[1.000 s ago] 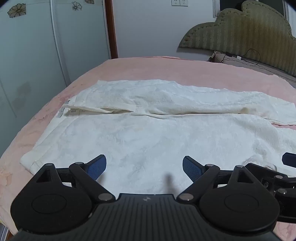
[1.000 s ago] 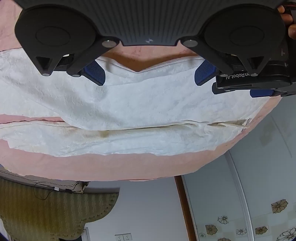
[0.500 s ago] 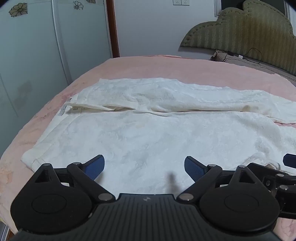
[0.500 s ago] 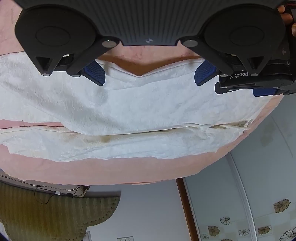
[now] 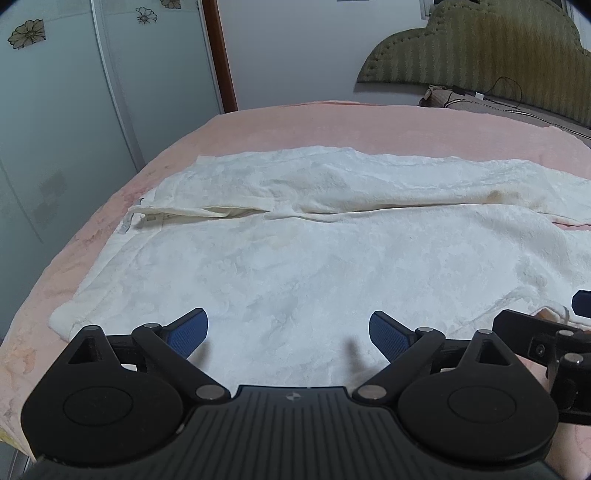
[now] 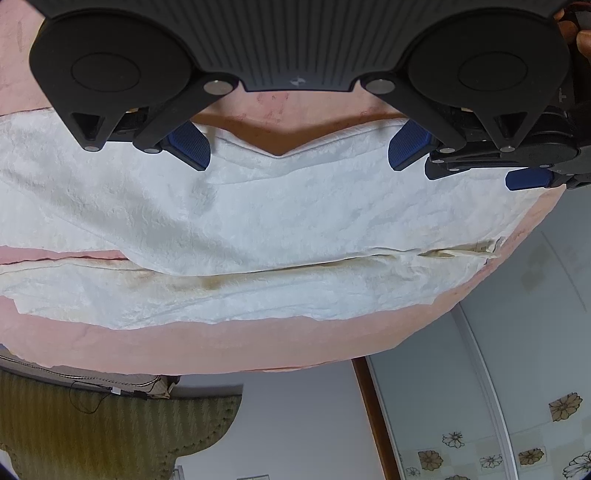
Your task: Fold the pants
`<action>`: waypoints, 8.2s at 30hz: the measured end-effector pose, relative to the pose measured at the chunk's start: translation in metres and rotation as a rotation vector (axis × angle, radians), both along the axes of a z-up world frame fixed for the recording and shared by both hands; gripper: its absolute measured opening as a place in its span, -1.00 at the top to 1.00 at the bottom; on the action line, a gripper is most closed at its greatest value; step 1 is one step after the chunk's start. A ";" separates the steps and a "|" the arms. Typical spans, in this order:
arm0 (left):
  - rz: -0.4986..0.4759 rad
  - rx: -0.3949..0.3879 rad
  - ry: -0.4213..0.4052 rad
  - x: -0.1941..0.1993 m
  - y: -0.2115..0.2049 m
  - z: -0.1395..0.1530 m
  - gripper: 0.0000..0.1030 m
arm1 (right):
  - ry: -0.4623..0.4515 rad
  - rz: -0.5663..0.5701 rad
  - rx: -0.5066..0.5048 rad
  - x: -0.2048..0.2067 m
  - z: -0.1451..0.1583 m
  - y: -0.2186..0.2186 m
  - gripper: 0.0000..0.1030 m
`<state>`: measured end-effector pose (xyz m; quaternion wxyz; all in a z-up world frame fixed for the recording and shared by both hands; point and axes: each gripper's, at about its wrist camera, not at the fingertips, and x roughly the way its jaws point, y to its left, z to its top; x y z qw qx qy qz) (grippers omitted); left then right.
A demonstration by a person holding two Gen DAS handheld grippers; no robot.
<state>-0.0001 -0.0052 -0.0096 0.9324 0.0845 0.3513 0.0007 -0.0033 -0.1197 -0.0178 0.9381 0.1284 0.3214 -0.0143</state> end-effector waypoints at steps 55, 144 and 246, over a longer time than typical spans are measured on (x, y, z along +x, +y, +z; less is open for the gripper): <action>0.022 0.025 -0.003 0.000 0.001 -0.007 -0.86 | -0.009 0.017 0.016 0.000 -0.002 0.001 -1.00; 0.433 -0.650 0.148 0.337 0.152 0.006 0.93 | -0.358 0.874 -0.710 0.260 -0.046 0.061 0.84; -0.548 -0.129 -0.061 0.046 -0.076 -0.053 -0.54 | 0.136 -0.679 -0.536 -0.017 -0.011 -0.306 -1.00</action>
